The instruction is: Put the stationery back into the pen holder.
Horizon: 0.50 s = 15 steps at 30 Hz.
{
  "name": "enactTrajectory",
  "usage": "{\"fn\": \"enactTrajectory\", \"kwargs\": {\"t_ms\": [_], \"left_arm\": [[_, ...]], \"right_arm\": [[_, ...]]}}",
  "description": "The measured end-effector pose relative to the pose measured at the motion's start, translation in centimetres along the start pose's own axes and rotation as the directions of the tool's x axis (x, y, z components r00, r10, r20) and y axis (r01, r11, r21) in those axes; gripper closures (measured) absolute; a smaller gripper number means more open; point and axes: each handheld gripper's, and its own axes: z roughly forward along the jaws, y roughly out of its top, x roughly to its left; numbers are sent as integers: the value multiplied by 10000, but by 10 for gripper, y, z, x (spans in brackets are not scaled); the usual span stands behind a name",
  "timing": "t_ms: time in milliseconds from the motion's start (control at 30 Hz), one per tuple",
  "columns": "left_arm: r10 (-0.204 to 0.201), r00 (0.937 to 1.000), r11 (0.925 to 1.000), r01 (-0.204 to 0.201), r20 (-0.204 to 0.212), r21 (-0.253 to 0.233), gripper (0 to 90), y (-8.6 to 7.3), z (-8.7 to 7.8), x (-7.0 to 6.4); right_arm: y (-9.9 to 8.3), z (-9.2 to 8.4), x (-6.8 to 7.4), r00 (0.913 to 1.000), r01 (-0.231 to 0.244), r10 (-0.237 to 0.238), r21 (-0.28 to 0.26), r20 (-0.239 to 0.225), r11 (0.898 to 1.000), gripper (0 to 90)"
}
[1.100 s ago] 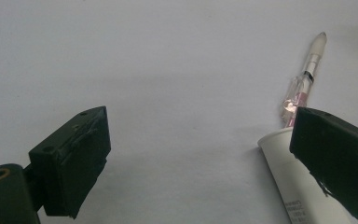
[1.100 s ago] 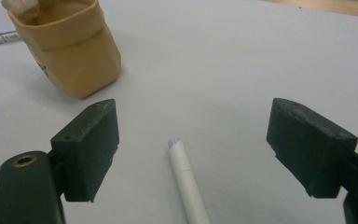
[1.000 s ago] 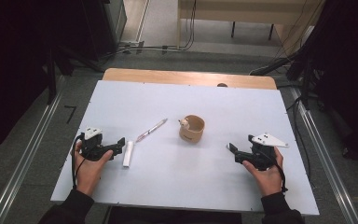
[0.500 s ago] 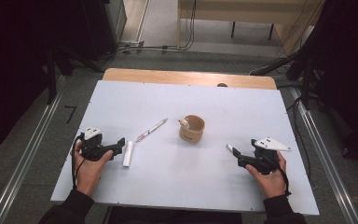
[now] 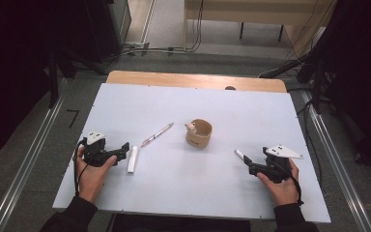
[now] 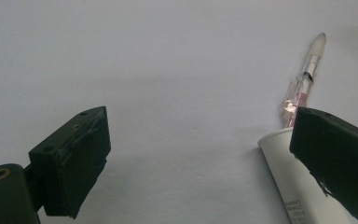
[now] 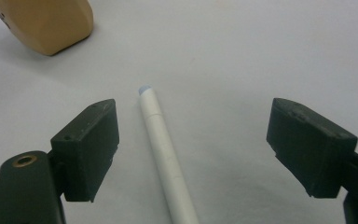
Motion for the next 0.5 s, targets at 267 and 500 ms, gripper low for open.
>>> {"fn": "enactTrajectory", "kwargs": {"t_ms": [267,500], "left_arm": [[-5,10000,10000,5,33,2,59,0,0,0],[-1,10000,10000,1,42,8,58,0,0,0]], "right_arm": [[-5,1,-4,9999,88,-88,146,55,9999,172],[-8,7,-1,9995,328,-327,323,-22,9989,239]]}}
